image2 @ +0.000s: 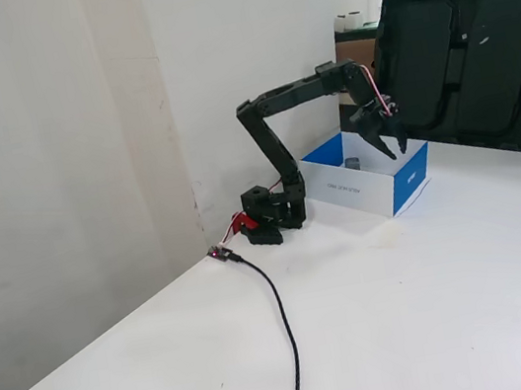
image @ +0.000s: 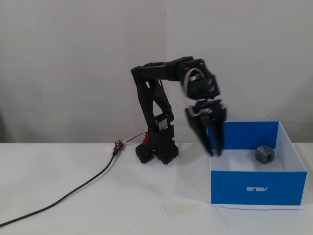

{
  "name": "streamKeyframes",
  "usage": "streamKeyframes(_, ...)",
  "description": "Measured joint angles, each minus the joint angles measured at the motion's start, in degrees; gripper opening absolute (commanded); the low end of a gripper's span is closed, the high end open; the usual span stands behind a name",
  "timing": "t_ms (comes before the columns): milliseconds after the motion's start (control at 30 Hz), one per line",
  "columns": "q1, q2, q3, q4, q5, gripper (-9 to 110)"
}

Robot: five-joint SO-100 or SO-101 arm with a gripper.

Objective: Pick the gray block and keep it in the box.

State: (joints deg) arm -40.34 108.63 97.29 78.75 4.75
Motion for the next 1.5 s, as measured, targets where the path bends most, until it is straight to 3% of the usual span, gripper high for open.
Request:
streamKeyframes(333, 24.70, 0.00, 0.26, -1.67, -4.66, 4)
streamKeyframes(567, 34.10, 2.72, 12.13, -9.40, -5.98, 4)
streamKeyframes(967, 37.53, 20.30, 39.46, -23.20, -5.63, 4)
streamKeyframes(1500, 38.85, 41.57, 59.24, -30.67, -5.27, 4)
